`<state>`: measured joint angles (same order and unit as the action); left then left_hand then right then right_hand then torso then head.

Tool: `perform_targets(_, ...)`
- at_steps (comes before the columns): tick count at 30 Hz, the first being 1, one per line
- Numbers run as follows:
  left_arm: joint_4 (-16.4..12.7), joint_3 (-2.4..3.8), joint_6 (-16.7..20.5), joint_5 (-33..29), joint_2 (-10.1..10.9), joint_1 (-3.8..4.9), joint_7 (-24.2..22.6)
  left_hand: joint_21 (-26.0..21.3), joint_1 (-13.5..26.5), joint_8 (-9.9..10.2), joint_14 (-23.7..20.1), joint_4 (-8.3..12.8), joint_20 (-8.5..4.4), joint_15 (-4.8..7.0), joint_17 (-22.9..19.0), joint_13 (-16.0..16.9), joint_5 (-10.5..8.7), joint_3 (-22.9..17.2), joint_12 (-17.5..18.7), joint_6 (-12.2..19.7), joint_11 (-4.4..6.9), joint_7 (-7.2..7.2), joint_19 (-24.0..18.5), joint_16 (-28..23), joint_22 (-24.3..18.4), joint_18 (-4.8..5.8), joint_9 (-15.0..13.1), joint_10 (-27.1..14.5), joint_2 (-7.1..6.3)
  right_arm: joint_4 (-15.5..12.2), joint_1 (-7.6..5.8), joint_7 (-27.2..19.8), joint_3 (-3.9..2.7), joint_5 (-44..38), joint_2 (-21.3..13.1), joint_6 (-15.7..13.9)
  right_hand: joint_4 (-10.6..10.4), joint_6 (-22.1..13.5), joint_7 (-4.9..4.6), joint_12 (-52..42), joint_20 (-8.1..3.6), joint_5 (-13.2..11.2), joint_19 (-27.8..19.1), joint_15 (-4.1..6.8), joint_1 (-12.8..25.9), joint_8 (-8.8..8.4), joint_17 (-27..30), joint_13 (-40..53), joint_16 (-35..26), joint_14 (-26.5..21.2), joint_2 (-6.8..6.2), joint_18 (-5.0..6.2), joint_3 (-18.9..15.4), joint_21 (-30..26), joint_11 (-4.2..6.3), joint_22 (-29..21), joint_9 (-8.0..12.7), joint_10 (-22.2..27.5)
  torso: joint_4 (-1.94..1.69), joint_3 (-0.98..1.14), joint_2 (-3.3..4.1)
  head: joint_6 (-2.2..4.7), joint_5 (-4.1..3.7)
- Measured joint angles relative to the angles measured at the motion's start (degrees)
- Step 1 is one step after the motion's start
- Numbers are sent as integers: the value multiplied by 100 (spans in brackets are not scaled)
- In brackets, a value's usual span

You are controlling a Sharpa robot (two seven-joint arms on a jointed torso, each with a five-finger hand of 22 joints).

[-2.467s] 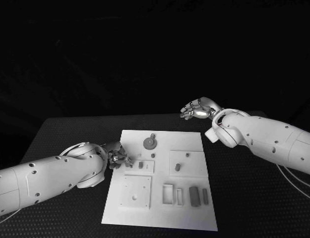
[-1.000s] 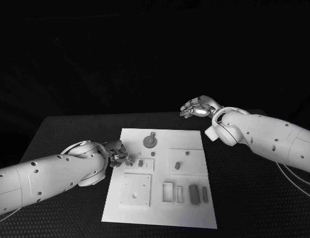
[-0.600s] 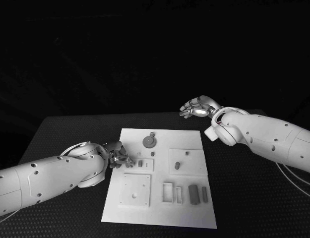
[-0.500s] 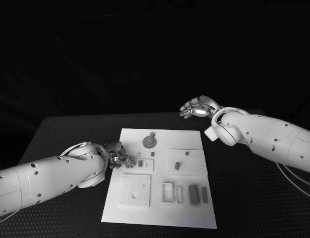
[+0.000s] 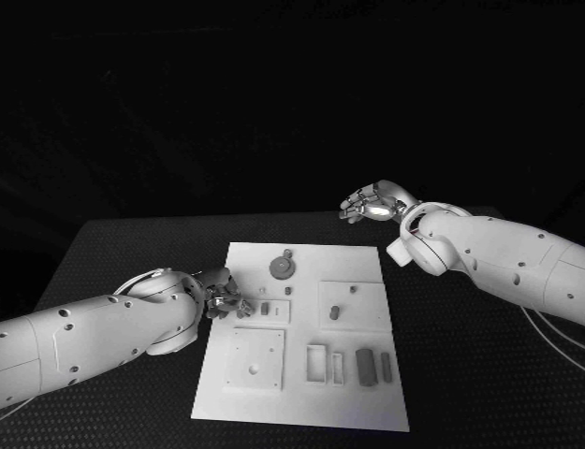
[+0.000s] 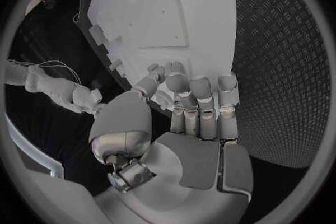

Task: Assemble the parts on the task board

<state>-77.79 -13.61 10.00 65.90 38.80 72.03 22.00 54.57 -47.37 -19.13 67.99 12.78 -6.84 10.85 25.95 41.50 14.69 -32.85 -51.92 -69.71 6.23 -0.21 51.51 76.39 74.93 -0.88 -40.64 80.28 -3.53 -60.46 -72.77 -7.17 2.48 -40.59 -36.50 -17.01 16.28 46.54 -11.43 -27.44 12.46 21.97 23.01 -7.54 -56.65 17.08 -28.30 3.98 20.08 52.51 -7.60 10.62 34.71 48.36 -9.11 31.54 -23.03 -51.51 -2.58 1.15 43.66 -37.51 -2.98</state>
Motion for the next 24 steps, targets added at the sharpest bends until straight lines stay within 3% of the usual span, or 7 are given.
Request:
perform_targets(2, -7, 1, 5, 0, 4, 0, -6, 0, -26, 0, 0, 61, 0, -2, 0, 2, 135, 0, 0, 0, 0, 0, 0, 21, 0, 0, 0, 0, 117, 0, 0, 0, 0, 0, 0, 0, 0, 0, 0, 0, 0, 0, 0, 0, 0, 0, 0, 0, 0, 0, 0, 0, 0, 0, 0, 0, 0, 0, 0, 1, 0, 1, 0)
perform_targets(8, -16, -3, 72, -1, 26, -5, -14, 23, 28, -34, 2, -8, 0, -5, 0, 19, 140, -114, -44, 1, 20, 1, 0, 60, -1, 0, -1, 20, 171, 5, 0, 0, 0, 2, 1, 0, 0, 0, 0, 0, 0, 0, 0, 0, 0, 0, 0, 0, 0, 0, 0, 0, 0, 0, 0, 0, 0, 0, 2, 1, -1, 4, -2)
perform_targets(10, -16, -4, 107, -6, 31, -8, -16, 23, 49, -34, 7, -100, 0, -14, 1, 29, -136, -333, -84, -7, 20, -8, 0, 90, -1, 0, 4, 20, 192, 7, 0, 0, 0, 2, 1, 0, 0, 0, 0, 0, 0, 0, 0, 0, 0, 0, 0, 0, 0, 0, 0, 0, 0, 0, 0, 0, 0, 0, 2, 1, 0, 4, -3)
perform_targets(11, -15, -5, 134, -10, 34, -8, -17, 23, 59, -33, 8, -101, 0, -14, 0, 29, -179, -334, -84, -13, 20, -14, 0, 100, -1, 0, 12, 20, 202, 8, 0, 0, 0, 2, 1, 0, 0, 0, 0, 0, 0, 0, 0, 0, 0, 0, 0, 0, 0, 0, 0, 0, 0, 0, 0, 0, 0, 0, 2, 1, 0, 6, -3)
perform_targets(24, 9, -7, 303, -51, 28, -12, -19, 68, 225, -64, 31, -83, -21, -32, -6, 34, -279, -398, -106, -29, 18, -32, 21, 104, -2, 0, 17, 22, 367, 14, 0, -1, 0, 3, 3, 1, 0, 0, 0, 0, 0, 0, 0, 0, 22, 0, -1, 0, 0, 0, 22, 0, 0, 0, 0, -1, 0, 0, 1, 1, -1, 17, -8)
